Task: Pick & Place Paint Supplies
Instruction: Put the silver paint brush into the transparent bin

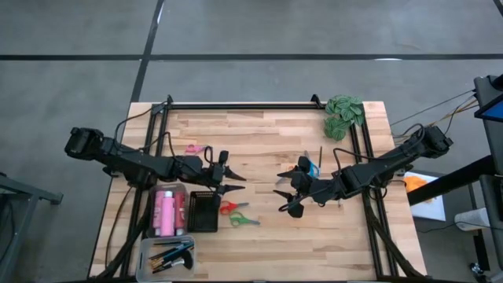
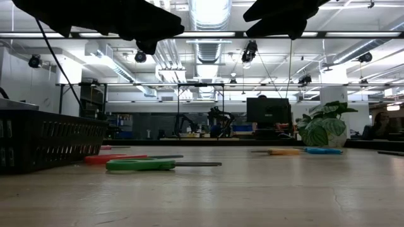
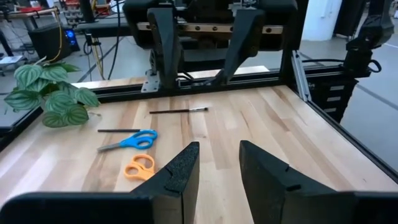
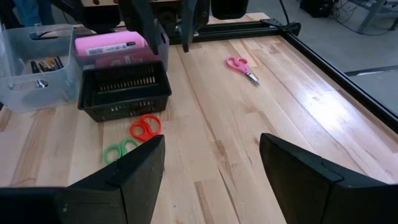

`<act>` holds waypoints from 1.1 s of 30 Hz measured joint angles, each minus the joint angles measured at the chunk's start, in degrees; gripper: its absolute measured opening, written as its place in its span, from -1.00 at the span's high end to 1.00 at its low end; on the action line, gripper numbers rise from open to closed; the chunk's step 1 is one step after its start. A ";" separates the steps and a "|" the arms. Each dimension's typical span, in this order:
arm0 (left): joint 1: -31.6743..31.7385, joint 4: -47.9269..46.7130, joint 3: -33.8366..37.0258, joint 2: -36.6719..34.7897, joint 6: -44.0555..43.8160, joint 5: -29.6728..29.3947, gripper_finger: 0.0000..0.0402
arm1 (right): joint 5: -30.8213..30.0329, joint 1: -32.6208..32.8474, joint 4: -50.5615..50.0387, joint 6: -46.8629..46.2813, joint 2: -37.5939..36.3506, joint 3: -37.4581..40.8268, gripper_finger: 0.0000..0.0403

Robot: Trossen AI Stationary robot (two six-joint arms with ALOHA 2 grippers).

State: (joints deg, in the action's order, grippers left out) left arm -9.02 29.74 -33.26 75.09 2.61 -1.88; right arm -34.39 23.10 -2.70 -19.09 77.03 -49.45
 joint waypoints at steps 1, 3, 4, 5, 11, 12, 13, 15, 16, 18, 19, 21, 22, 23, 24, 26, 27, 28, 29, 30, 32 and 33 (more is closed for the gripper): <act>0.00 0.02 0.00 0.00 0.00 0.01 0.43 | 0.00 -0.01 0.00 0.01 0.00 0.00 -0.29; 0.00 0.00 0.00 0.00 0.00 0.01 0.43 | 0.01 0.00 0.00 0.02 0.00 0.00 -0.29; 0.00 -0.02 0.00 0.00 0.00 0.01 0.43 | 0.00 -0.01 0.03 0.02 0.00 0.00 -0.29; 0.00 -0.01 0.00 0.00 0.00 0.01 0.43 | -0.04 0.01 0.28 0.00 0.00 0.00 -0.29; 0.00 0.00 0.00 0.00 0.00 0.01 0.43 | -0.06 -0.03 2.86 -0.52 0.00 -0.02 -0.29; 0.00 0.00 0.00 0.00 0.00 0.01 0.43 | -0.06 -0.03 3.60 -0.31 0.00 -0.02 -0.29; 0.00 0.00 0.00 0.00 0.00 -0.01 0.43 | -0.06 -0.04 4.30 -0.31 0.00 -0.02 -0.29; 0.00 0.01 0.00 0.00 0.01 0.00 0.43 | -0.07 -0.11 4.92 -0.39 0.00 -0.02 -0.29; 0.00 0.00 0.00 0.00 0.00 0.01 0.43 | -0.07 -0.12 5.03 -0.39 0.00 -0.02 -0.29; 0.00 0.00 0.00 0.00 0.01 0.01 0.43 | -0.09 -0.12 5.05 -0.48 0.00 -0.02 -0.29; 0.00 0.00 0.00 0.00 0.02 0.01 0.43 | -0.11 -0.12 5.05 -1.18 0.00 -0.02 -0.29; 0.00 0.00 0.00 0.00 0.02 0.01 0.43 | -0.11 -0.12 5.03 -3.77 0.00 -0.02 -0.29; 0.00 0.00 0.00 0.00 0.01 0.01 0.43 | -0.11 -0.12 5.03 -5.54 0.00 -0.02 -0.29; 0.00 0.00 0.00 0.00 0.00 0.01 0.43 | -0.11 -0.12 4.98 -7.19 0.00 -0.02 -0.29; 0.00 0.00 0.00 0.00 0.01 0.00 0.43 | -0.10 -0.12 4.70 -8.53 -0.06 -0.02 -0.29; 0.00 -0.01 0.00 0.00 0.01 0.01 0.43 | 0.00 -0.12 3.50 -11.69 -0.20 -0.02 -0.29; -0.03 0.00 0.00 0.00 0.01 0.01 0.43 | 0.16 -0.12 2.67 -13.96 -0.29 -0.02 -0.29; -0.04 0.00 0.00 0.00 -0.02 0.01 0.43 | 0.20 -0.12 1.40 -16.34 -0.42 -0.02 -0.29; -0.04 -0.04 0.00 0.00 -0.02 0.01 0.43 | 0.22 -0.11 -0.24 -18.95 -0.63 -0.02 -0.29; -0.04 -0.22 0.00 0.00 -0.02 0.01 0.43 | 0.29 -0.10 -2.12 -21.39 -0.82 -0.02 -0.29; -0.04 -0.71 0.00 0.00 -0.04 0.01 0.43 | 0.35 -0.10 -7.12 -25.83 -1.15 -0.04 -0.29; -0.04 -0.98 0.00 0.00 -0.04 0.01 0.43 | 0.39 -0.10 -10.26 -28.41 -1.25 -0.04 -0.29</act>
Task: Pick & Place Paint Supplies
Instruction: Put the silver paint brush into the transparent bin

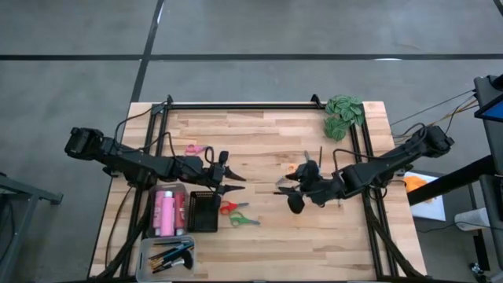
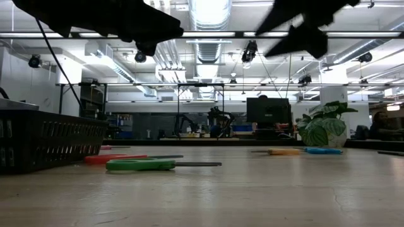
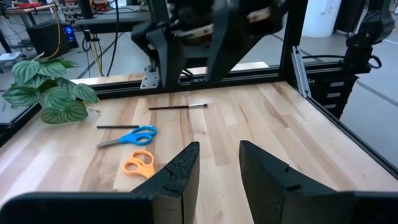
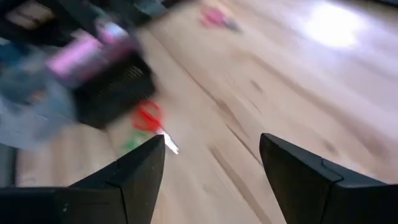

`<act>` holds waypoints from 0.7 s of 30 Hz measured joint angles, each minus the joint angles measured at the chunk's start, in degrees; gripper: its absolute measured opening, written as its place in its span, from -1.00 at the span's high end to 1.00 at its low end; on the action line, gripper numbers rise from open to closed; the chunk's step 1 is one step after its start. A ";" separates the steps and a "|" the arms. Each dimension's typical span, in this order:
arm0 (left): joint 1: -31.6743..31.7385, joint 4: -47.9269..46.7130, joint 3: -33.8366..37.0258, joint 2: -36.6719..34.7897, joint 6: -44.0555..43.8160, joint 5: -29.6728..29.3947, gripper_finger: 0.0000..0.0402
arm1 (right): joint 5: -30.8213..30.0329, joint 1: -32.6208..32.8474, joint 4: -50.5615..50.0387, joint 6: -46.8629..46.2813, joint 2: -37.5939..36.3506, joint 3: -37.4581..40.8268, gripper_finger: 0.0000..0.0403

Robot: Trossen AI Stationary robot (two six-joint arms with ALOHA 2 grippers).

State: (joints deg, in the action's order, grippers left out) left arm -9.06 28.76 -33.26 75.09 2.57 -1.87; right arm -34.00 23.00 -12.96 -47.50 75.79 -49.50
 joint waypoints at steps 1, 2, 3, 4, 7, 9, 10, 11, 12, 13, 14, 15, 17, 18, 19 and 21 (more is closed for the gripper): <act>0.00 -0.22 0.00 0.00 -0.01 0.00 0.43 | 0.01 0.00 -3.15 -3.15 -0.10 0.00 -0.29; 0.00 -0.33 0.00 0.00 -0.02 0.00 0.43 | 0.05 0.00 -6.41 -6.90 -0.31 0.00 -0.29; 0.00 -0.49 0.00 0.00 -0.04 0.00 0.43 | 0.10 0.00 -9.90 -10.97 -0.56 0.00 -0.29; 0.00 -0.51 0.00 0.00 -0.04 0.00 0.43 | 0.22 0.00 -13.37 -15.13 -0.89 0.00 -0.29; 0.00 -0.51 0.15 0.00 -0.20 0.00 0.43 | 2.86 -0.02 -24.18 -26.25 -1.72 0.00 -0.29; 0.00 -0.51 0.25 0.00 -0.20 -0.02 0.43 | 6.27 -0.02 -31.54 -32.87 -2.03 0.00 -0.29; 0.00 -0.51 0.27 0.00 -0.20 0.00 0.43 | 8.24 -0.02 -35.00 -35.89 -2.16 0.00 -0.29; 0.00 -0.51 0.28 0.00 -0.20 0.00 0.43 | 10.42 -0.02 -38.40 -38.66 -2.21 0.02 -0.29; 0.00 -0.51 0.28 0.00 -0.20 0.00 0.43 | 12.72 -0.02 -41.57 -41.43 -2.20 0.00 -0.29; 0.00 -0.51 0.28 0.00 -0.20 -0.01 0.43 | 14.68 -0.02 -44.44 -43.82 -2.10 0.00 -0.29; 0.00 -0.49 0.28 0.00 -0.20 0.00 0.43 | 16.29 0.00 -46.99 -45.93 -1.96 0.02 -0.29; 0.00 -0.48 0.28 0.00 -0.20 0.00 0.43 | 17.68 0.00 -49.09 -47.86 -1.88 0.02 -0.29; 0.00 -0.49 0.28 0.00 -0.20 0.00 0.43 | 19.84 -0.01 -52.28 -50.84 -1.83 0.02 -0.29; 0.00 -0.48 0.28 0.00 -0.20 0.00 0.43 | 20.68 -0.02 -53.20 -51.93 -1.83 0.02 -0.29; 0.00 -0.48 0.28 0.00 -0.41 0.00 0.43 | 21.12 -0.02 -53.73 -52.72 -1.83 0.00 -0.29; 0.00 -0.48 0.28 0.00 -2.23 -0.01 0.43 | 21.71 -0.02 -54.45 -53.58 -1.83 0.05 -0.29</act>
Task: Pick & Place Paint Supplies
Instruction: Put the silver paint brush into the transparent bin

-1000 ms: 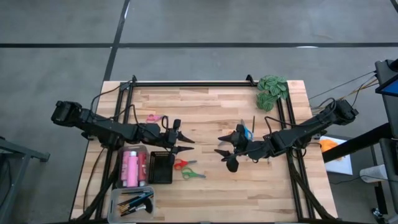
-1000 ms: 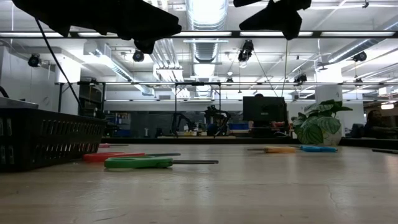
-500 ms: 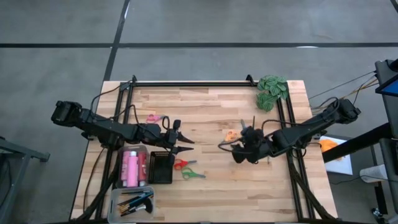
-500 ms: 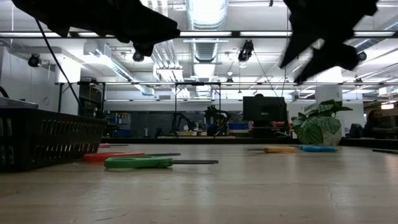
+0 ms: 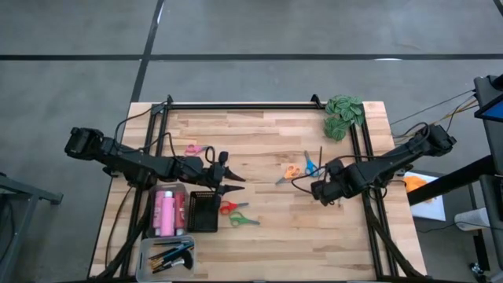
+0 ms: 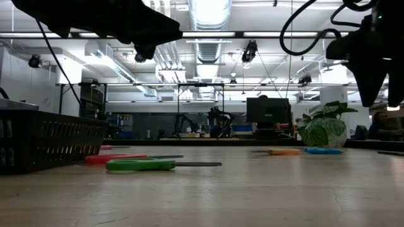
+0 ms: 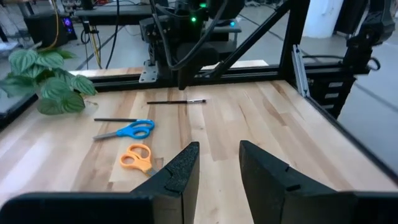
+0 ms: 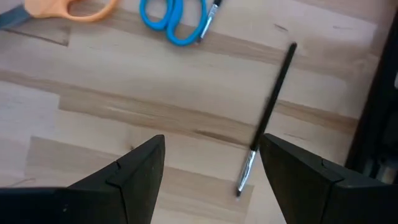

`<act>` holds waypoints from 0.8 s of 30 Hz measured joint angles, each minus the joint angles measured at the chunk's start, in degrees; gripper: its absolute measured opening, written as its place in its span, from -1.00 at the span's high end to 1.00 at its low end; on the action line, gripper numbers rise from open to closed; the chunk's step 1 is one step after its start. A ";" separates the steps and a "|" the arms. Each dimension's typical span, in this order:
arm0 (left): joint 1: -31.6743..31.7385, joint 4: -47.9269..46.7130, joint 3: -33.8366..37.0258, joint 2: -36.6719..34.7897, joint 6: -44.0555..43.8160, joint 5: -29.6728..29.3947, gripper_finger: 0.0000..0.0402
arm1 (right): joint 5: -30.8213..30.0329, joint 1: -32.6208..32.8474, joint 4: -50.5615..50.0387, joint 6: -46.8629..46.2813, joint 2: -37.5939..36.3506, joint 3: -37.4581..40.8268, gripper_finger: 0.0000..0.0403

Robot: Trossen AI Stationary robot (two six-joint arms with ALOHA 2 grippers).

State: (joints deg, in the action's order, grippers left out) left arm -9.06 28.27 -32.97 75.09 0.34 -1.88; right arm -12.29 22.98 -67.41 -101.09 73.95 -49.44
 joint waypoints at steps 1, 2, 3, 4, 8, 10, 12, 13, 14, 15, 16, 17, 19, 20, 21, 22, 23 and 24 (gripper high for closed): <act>0.00 0.00 0.00 0.00 -1.19 0.01 0.43 | 0.48 0.00 0.05 -0.12 0.00 0.11 -0.29; 0.00 0.00 0.00 0.00 -2.43 -0.01 0.43 | 1.12 0.00 0.11 -0.12 0.00 0.26 -0.29; 0.00 0.00 0.00 0.00 -3.67 0.01 0.43 | 1.83 0.00 0.14 -0.12 0.00 0.49 -0.29; 0.00 0.00 0.00 0.00 -4.64 0.00 0.43 | 2.16 0.00 0.12 -0.13 0.00 0.78 -0.29; 0.00 0.00 0.00 0.00 -4.91 0.01 0.43 | 3.18 0.00 0.14 -1.23 0.00 2.53 -0.29; 0.00 0.02 0.00 0.00 -4.89 0.01 0.43 | 4.69 0.00 0.23 -2.29 0.00 3.94 -0.29; 0.00 0.02 0.00 0.00 -4.89 0.01 0.43 | 5.99 0.00 0.35 -3.33 0.00 5.71 -0.29; 0.00 0.02 0.00 0.00 -4.89 -0.01 0.43 | 6.53 0.00 0.58 -3.94 0.00 6.64 -0.29; 0.00 0.03 0.00 0.00 -4.88 0.01 0.43 | 6.93 0.00 0.78 -4.30 0.00 7.55 -0.29; 0.00 0.04 0.00 0.00 -4.89 0.01 0.43 | 7.28 0.00 1.15 -4.61 0.00 8.45 -0.29; 0.00 0.04 0.02 0.00 -4.89 0.01 0.43 | 7.51 0.00 1.73 -4.80 0.00 9.35 -0.29; 0.00 0.07 0.02 0.00 -4.89 0.01 0.43 | 7.87 0.00 2.44 -5.05 0.00 10.24 -0.29; 0.00 0.07 0.02 0.00 -4.89 0.01 0.43 | 7.88 0.00 4.37 -5.35 0.00 11.96 -0.29; 0.00 0.07 0.02 0.00 -4.88 0.01 0.43 | 7.87 0.00 5.62 -5.46 -0.02 12.80 -0.29; 0.00 0.08 0.02 0.00 -4.88 0.01 0.43 | 7.86 0.00 6.93 -5.46 -0.01 13.63 -0.29; 0.00 0.08 0.02 0.00 -4.89 0.01 0.43 | 7.86 0.00 8.15 -5.46 -0.02 14.41 -0.29; 0.00 0.09 0.02 0.00 -4.88 0.00 0.43 | 7.85 0.00 9.14 -5.48 -0.02 15.13 -0.29; 0.00 0.09 0.02 0.00 -4.88 0.00 0.43 | 7.84 0.00 9.94 -5.48 -0.02 15.84 -0.29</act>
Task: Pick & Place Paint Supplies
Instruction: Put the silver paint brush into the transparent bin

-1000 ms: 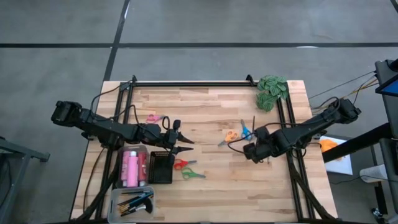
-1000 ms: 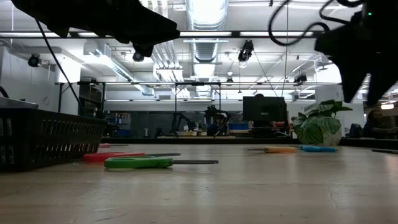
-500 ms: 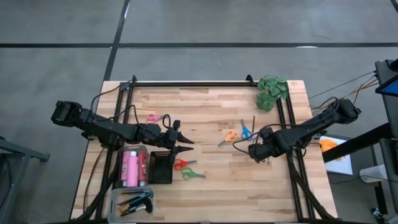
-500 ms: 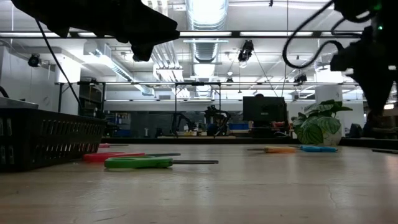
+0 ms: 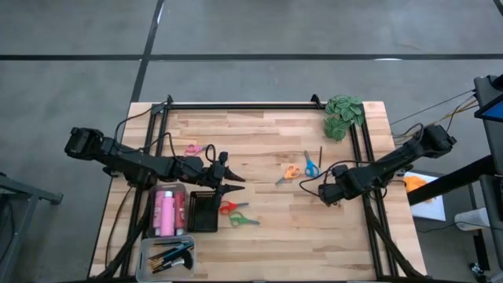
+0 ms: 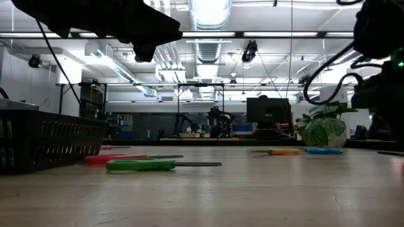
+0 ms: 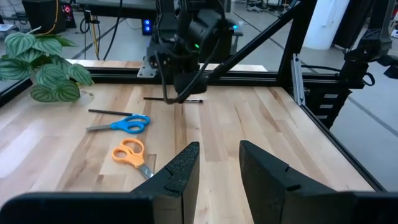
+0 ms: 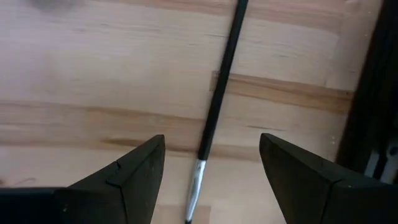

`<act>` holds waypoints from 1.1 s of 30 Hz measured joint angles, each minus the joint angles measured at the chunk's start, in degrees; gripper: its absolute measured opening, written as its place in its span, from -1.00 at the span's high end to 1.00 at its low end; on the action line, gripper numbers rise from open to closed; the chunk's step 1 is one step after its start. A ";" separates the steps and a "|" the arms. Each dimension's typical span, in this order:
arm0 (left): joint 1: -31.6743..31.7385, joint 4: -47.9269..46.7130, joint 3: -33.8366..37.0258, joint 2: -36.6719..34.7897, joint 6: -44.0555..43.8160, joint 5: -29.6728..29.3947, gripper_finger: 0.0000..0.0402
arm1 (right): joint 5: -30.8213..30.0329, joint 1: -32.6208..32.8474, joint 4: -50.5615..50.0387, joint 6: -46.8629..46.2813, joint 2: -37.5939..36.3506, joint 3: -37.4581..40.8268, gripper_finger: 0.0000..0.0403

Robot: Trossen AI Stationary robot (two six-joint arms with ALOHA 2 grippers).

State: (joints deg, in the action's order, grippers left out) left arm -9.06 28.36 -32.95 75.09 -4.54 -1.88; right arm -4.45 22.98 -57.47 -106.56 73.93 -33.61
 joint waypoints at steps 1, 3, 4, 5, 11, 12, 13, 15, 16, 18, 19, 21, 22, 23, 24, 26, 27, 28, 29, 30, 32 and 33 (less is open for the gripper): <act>0.00 0.00 0.00 0.00 0.01 0.01 0.43 | 0.00 0.00 0.56 0.00 0.00 0.62 -0.29; 0.00 0.00 0.00 0.00 0.01 0.01 0.43 | 0.00 0.00 1.59 0.00 0.00 1.88 -0.29; 0.00 0.01 0.00 0.00 0.00 0.01 0.43 | 0.02 0.00 1.74 -0.12 0.00 2.37 -0.29; 0.00 0.00 0.02 0.00 0.01 0.01 0.43 | 0.02 0.00 1.84 -0.66 0.00 2.75 -0.29; 0.00 0.02 0.02 0.00 0.01 0.01 0.43 | -0.02 0.00 3.07 -1.90 -0.15 3.28 -0.29; 0.00 0.00 0.02 0.00 0.01 0.01 0.43 | -0.02 0.00 3.32 -1.91 -0.15 3.31 -0.29; 0.00 0.02 0.02 0.00 0.01 0.01 0.43 | -0.02 0.00 3.52 -1.92 -0.13 3.33 -0.29; 0.00 0.02 0.02 0.00 0.01 0.01 0.43 | -0.02 0.00 3.69 -1.92 -0.09 3.30 -0.29; 0.00 0.02 0.02 0.00 0.01 0.01 0.43 | -0.02 0.00 3.80 -1.92 -0.09 3.30 -0.29; 0.00 0.02 0.02 0.00 0.01 0.01 0.43 | -0.02 0.00 4.07 -1.92 -0.09 3.33 -0.29; 0.00 0.02 0.02 0.00 0.01 0.01 0.43 | -0.04 0.00 4.24 -1.92 -0.09 3.33 -0.29; 0.00 0.02 0.02 0.00 0.01 0.00 0.43 | -0.07 0.00 4.62 -1.92 -0.07 3.33 -0.29; 0.00 0.02 0.02 0.00 0.01 0.01 0.43 | -0.10 0.00 4.83 -1.92 -0.07 3.33 -0.28; 0.00 0.02 0.02 0.00 0.01 0.01 0.43 | -0.17 0.00 5.01 -1.92 -0.07 3.33 -0.27; 0.00 0.01 0.02 0.00 0.01 0.01 0.43 | -0.20 0.00 5.22 -1.92 -0.07 3.33 -0.23; 0.00 0.02 0.02 0.00 0.01 0.01 0.43 | -0.24 0.00 5.79 -1.92 -0.07 3.37 -0.13; 0.00 0.00 0.02 0.00 0.01 0.01 0.43 | -0.26 0.00 6.14 -1.90 -0.07 3.48 -0.07; 0.00 0.00 0.02 0.00 0.01 0.01 0.43 | -0.32 0.00 6.56 -1.92 -0.07 3.61 0.00; 0.00 0.00 0.02 0.00 0.01 0.01 0.43 | -0.39 0.00 6.99 -1.90 -0.08 3.73 0.07; 0.00 0.01 0.02 0.00 0.01 0.01 0.43 | -0.48 -0.01 7.39 -1.85 -0.09 3.91 0.14; 0.00 0.00 0.02 0.00 0.01 0.01 0.43 | -0.59 -0.02 8.27 -1.70 -0.11 4.35 0.27; 0.00 0.00 0.02 0.00 0.01 0.01 0.43 | -0.61 -0.02 8.61 -1.69 -0.11 4.62 0.34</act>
State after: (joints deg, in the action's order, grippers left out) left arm -9.06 28.36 -32.93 75.09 -4.54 -1.87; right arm -5.06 22.96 -48.86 -108.25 73.82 -28.98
